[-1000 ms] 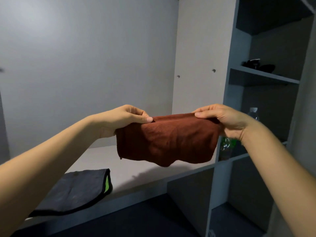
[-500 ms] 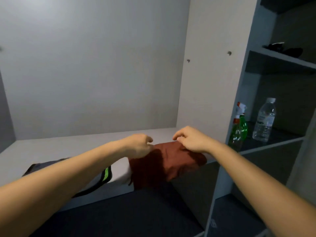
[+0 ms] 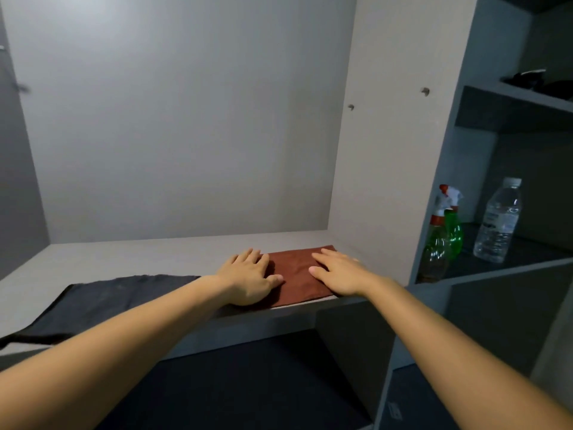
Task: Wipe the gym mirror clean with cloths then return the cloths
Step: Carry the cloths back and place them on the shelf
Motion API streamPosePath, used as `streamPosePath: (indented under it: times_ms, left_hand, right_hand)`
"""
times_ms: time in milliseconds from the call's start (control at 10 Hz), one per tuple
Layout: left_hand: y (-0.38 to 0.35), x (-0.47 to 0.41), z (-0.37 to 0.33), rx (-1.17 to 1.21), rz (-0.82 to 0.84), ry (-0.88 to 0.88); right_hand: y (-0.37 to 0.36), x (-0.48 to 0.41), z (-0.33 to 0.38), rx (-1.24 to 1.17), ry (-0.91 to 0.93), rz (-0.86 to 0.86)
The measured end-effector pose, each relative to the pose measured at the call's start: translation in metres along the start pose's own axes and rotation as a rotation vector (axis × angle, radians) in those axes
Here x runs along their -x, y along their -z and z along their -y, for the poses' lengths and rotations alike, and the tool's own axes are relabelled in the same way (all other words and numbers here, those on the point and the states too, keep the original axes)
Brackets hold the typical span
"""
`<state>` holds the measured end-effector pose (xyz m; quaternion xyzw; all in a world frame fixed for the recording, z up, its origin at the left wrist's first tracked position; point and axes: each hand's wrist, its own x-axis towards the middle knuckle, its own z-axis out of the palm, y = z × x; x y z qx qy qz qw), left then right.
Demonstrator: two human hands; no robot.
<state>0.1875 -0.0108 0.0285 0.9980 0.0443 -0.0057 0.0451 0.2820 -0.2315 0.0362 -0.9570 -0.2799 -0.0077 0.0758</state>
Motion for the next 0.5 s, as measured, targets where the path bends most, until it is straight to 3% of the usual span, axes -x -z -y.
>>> streamPosePath:
  times_ms: [200, 300, 400, 500]
  left_hand:
    - [0.003, 0.009, -0.009, 0.025, 0.060, 0.077]
    - [0.012, 0.013, -0.014, 0.010, 0.059, 0.015]
    - [0.023, 0.008, -0.022, 0.054, 0.013, -0.074]
    - [0.048, 0.002, -0.040, 0.125, -0.185, -0.226]
  right_hand:
    - [-0.003, 0.025, -0.002, -0.034, 0.029, -0.008]
    - [0.004, 0.044, -0.009, -0.099, 0.035, -0.001]
    - [0.014, 0.058, -0.021, -0.206, 0.008, 0.018]
    - [0.045, 0.067, -0.025, -0.313, -0.042, -0.137]
